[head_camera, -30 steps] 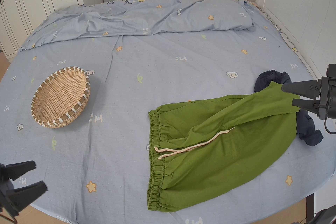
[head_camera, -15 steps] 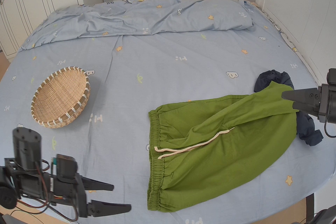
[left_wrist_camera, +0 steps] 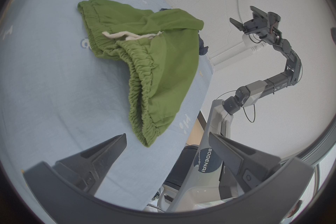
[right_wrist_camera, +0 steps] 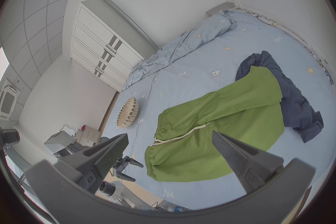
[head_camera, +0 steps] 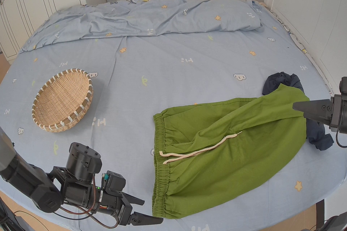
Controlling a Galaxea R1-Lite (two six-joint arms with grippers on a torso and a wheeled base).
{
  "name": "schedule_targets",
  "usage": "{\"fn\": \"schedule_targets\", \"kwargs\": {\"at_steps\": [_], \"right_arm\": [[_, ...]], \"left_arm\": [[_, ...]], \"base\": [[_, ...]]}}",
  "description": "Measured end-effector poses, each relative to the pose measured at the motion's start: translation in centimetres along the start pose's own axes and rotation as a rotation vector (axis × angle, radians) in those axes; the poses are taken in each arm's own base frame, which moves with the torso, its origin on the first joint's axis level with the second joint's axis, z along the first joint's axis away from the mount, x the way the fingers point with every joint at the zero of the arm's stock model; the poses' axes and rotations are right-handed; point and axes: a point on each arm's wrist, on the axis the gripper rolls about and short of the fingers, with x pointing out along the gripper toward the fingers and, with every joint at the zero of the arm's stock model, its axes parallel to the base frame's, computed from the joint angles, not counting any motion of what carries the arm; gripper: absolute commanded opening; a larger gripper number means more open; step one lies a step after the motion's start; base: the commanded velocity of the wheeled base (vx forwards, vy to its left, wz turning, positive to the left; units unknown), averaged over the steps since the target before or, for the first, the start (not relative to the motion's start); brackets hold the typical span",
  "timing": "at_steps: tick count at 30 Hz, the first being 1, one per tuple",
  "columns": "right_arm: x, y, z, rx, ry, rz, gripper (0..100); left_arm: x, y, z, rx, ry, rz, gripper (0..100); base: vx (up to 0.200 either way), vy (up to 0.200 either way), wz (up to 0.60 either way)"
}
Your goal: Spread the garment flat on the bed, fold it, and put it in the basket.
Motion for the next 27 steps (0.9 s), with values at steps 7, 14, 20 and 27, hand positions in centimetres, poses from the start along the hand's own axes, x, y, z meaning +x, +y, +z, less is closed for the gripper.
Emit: {"fn": "schedule_targets", "kwargs": {"at_steps": [7, 14, 20, 27], "right_arm": [[-0.1, 0.1, 0.0, -0.002, -0.002, 0.003, 100], [-0.1, 0.1, 0.0, -0.003, -0.003, 0.004, 100], [-0.1, 0.1, 0.0, -0.002, -0.002, 0.003, 100], [-0.1, 0.0, 0.0, -0.001, -0.002, 0.000, 100]], "left_arm": [[1.5, 1.1, 0.9, -0.047, -0.006, 0.005, 100], [3.0, 2.0, 1.6, -0.026, -0.070, -0.002, 100], [4.0, 2.4, 1.1, -0.066, -0.054, -0.009, 0], [4.5, 2.4, 0.7, -0.077, -0.030, -0.014, 0]], "base": [[0.000, 0.000, 0.00], [0.000, 0.000, 0.00], [0.000, 0.000, 0.00], [0.000, 0.000, 0.00]]}}
